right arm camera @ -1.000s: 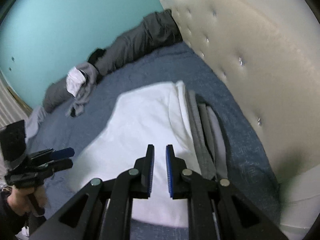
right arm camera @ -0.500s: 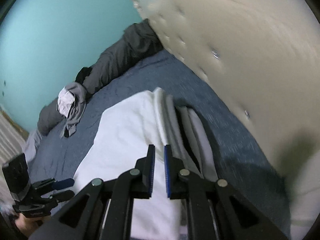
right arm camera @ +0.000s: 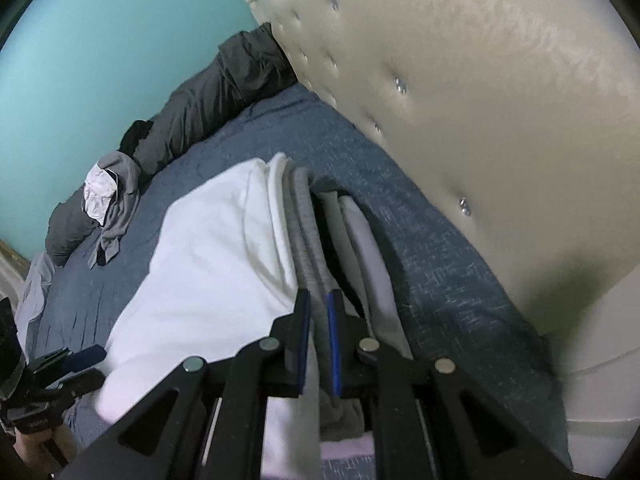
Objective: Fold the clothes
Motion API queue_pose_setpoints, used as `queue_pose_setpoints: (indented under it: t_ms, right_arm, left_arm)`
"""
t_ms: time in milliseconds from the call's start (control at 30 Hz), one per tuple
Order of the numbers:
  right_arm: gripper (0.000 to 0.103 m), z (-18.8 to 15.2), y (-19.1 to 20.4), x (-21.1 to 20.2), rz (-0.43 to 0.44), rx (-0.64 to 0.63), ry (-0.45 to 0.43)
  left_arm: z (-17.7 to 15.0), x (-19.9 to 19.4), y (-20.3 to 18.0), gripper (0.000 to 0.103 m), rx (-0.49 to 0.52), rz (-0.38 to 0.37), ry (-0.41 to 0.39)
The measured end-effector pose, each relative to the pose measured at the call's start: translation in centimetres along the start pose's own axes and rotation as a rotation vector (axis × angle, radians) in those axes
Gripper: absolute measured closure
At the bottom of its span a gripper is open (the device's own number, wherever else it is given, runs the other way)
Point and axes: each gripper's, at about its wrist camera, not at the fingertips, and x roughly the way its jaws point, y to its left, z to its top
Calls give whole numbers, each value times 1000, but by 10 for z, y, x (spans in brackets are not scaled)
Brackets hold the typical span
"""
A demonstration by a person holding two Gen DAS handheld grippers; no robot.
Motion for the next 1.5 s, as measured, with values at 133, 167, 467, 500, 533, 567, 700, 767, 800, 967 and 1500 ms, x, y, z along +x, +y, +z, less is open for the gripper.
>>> queue_pose_setpoints:
  t_ms: [133, 167, 467, 500, 533, 567, 700, 767, 800, 967, 1500]
  right_arm:
    - [96, -3, 12, -17, -32, -39, -26]
    - [96, -4, 13, -22, -32, -37, -34]
    - [96, -19, 29, -51, -26, -30, -78]
    - [96, -21, 31, -54, -25, -29, -82]
    - [96, -22, 33, -59, -23, -26, -89]
    - [96, -25, 35, -64, -21, -20, -97]
    - [95, -31, 42, -84, -23, -13, -122]
    - [94, -34, 46, -94, -19, -12, -131]
    - [94, -36, 48, -100, -17, -12, -136]
    - [94, -46, 60, -129, -13, -26, -162]
    - [93, -89, 98, -211, -18, -46, -222]
  left_arm:
    - [0, -9, -2, 60, -7, 10, -13]
    - [0, -12, -3, 60, -9, 13, -17]
    - [0, -45, -19, 60, -5, 28, -49]
    - [-1, -50, -21, 60, -3, 30, -54]
    - [-1, -55, -24, 60, -1, 32, -59]
    - [-2, -59, -26, 60, 1, 34, -64]
    - [-3, -76, -35, 60, 6, 40, -80]
    - [-5, -85, -40, 60, 11, 44, -87]
    - [-6, -90, -43, 60, 11, 46, -90]
    - [-13, -115, -53, 60, 10, 50, -114]
    - [-39, -197, -79, 53, 26, 55, -188]
